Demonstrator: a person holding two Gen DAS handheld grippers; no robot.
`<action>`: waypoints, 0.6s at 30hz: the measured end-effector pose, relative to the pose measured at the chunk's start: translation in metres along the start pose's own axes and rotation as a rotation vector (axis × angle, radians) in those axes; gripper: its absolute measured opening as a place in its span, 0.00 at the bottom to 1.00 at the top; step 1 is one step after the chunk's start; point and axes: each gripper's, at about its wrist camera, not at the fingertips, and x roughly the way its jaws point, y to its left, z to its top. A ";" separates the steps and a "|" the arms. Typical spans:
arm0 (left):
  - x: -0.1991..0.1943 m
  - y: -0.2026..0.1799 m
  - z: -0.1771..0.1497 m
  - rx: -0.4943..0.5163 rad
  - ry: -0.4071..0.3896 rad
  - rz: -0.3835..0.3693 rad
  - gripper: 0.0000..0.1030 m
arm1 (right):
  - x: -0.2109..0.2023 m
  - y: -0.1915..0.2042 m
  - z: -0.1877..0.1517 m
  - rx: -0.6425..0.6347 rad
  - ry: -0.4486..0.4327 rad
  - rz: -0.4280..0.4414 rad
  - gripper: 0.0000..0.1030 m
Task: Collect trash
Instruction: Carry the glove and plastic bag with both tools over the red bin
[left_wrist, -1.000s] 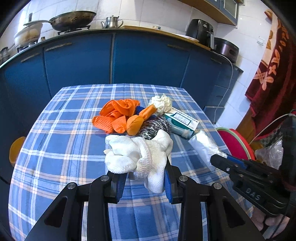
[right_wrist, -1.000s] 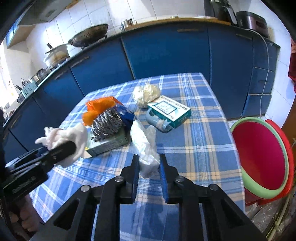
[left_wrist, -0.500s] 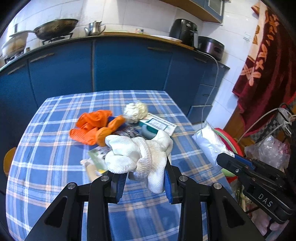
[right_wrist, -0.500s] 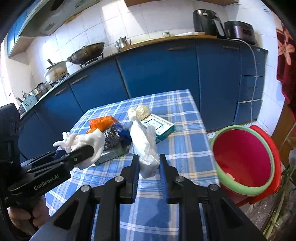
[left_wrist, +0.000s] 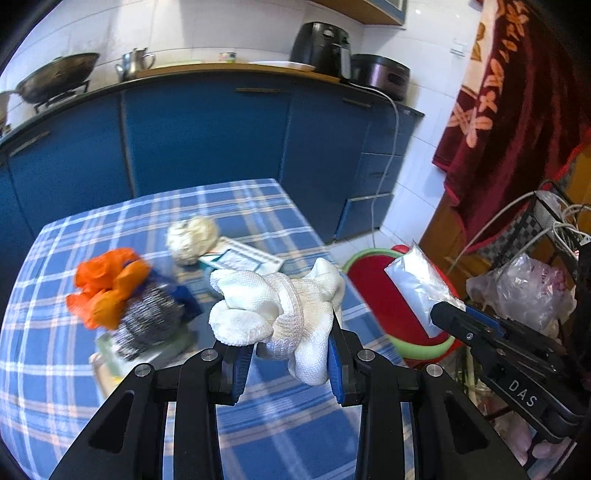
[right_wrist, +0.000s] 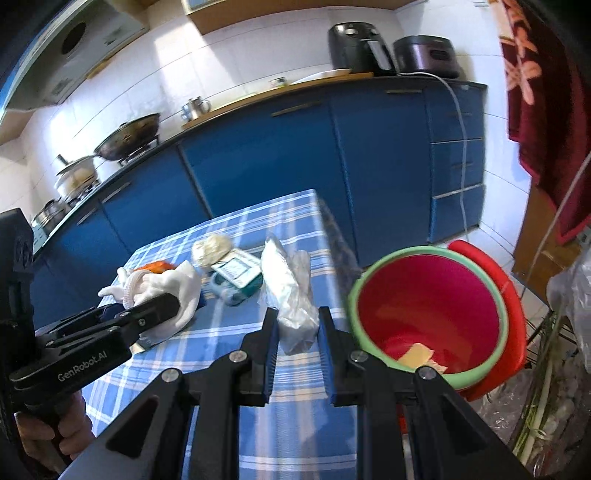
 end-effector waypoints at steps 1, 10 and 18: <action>0.003 -0.004 0.001 0.007 0.002 -0.004 0.34 | 0.000 -0.006 0.001 0.008 -0.003 -0.009 0.22; 0.037 -0.046 0.015 0.071 0.036 -0.044 0.35 | 0.004 -0.054 0.005 0.075 -0.013 -0.079 0.22; 0.067 -0.079 0.022 0.123 0.066 -0.064 0.34 | 0.015 -0.087 0.006 0.126 0.002 -0.125 0.22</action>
